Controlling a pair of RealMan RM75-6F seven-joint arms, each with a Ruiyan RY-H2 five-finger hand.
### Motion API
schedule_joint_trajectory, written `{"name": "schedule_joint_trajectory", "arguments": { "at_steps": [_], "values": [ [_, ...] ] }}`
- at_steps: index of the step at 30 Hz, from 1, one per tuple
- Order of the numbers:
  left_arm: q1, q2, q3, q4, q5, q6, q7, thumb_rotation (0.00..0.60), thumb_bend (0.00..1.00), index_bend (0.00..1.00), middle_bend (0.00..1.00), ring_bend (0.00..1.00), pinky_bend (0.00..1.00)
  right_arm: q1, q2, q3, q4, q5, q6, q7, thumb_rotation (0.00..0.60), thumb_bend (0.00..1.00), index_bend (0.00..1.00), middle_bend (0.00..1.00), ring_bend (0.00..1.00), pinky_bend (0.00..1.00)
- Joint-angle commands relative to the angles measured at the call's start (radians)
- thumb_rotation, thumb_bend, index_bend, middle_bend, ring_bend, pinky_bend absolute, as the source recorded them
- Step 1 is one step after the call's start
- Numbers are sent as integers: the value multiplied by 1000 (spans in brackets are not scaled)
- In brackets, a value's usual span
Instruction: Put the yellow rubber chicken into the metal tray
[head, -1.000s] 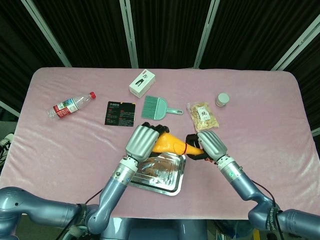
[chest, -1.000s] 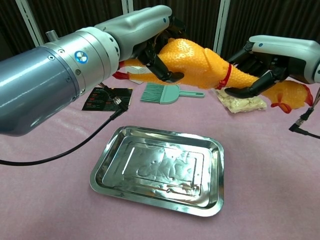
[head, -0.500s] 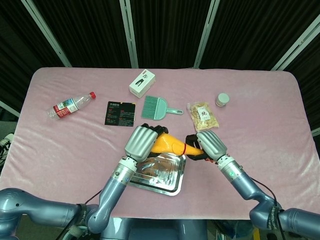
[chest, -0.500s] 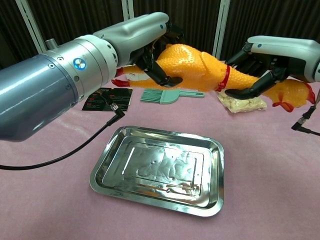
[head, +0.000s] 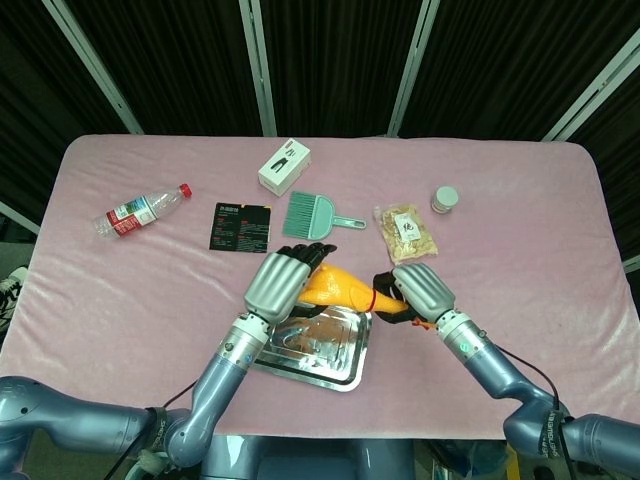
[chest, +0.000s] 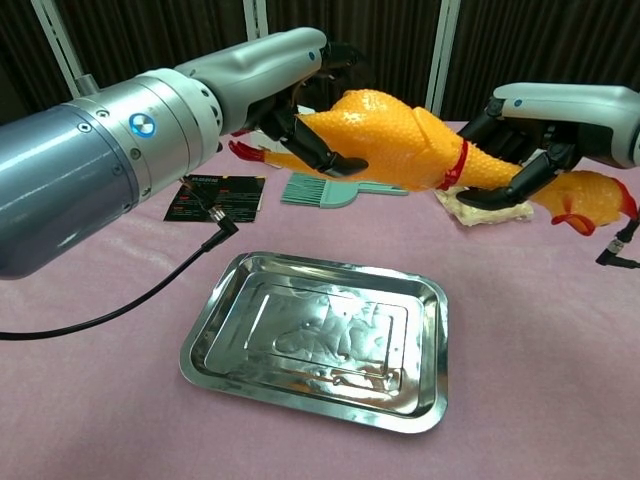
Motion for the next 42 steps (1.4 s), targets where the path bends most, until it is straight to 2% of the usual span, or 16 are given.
{"name": "schedule_joint_trajectory", "arguments": {
  "at_steps": [1, 6, 10, 13, 17, 20, 26, 36, 38, 42],
  "values": [
    [3, 3, 2, -3, 2, 2, -2, 600, 154, 128, 174, 207, 357, 2, 2, -2, -1, 3, -5, -4, 600, 392, 1000, 770, 716, 807],
    [2, 6, 5, -13, 5, -6, -4, 600, 128, 133, 170, 203, 357, 6, 5, -1, -4, 7, -10, -9, 600, 393, 1000, 770, 716, 807],
    [-2, 2, 8, -15, 5, -11, 0, 600, 129, 203, 207, 209, 357, 10, 4, 0, -9, 8, -10, -16, 600, 393, 1000, 770, 716, 807],
    [-9, -7, 4, -10, 1, -15, 6, 600, 200, 296, 288, 262, 359, 13, 2, 1, -15, 10, -11, -23, 600, 393, 1000, 770, 716, 807],
    [-15, -23, -5, -2, 1, -7, 9, 600, 359, 459, 482, 418, 398, 14, 2, 1, -20, 13, -11, -30, 600, 393, 1000, 771, 716, 807],
    [-14, -35, -9, 6, 9, 6, 4, 600, 430, 571, 596, 512, 433, 14, 2, 0, -22, 15, -10, -33, 600, 392, 1000, 771, 716, 807],
    [-6, -53, -9, 28, 35, 30, -18, 600, 490, 683, 708, 598, 462, 14, 4, -2, -23, 21, -12, -37, 600, 392, 1000, 772, 716, 807],
    [0, -76, -17, 59, 52, 42, -41, 600, 564, 766, 800, 665, 495, 19, 2, -2, -30, 23, -16, -42, 600, 392, 1000, 773, 718, 807],
    [1, -80, -17, 62, 55, 43, -46, 600, 561, 750, 786, 660, 498, 19, 3, -3, -30, 24, -16, -42, 600, 392, 1000, 773, 717, 807],
    [6, -72, -11, 59, 58, 36, -46, 600, 493, 634, 691, 612, 498, 17, 4, -4, -28, 26, -14, -39, 600, 393, 1000, 772, 717, 807]
  ]
}}
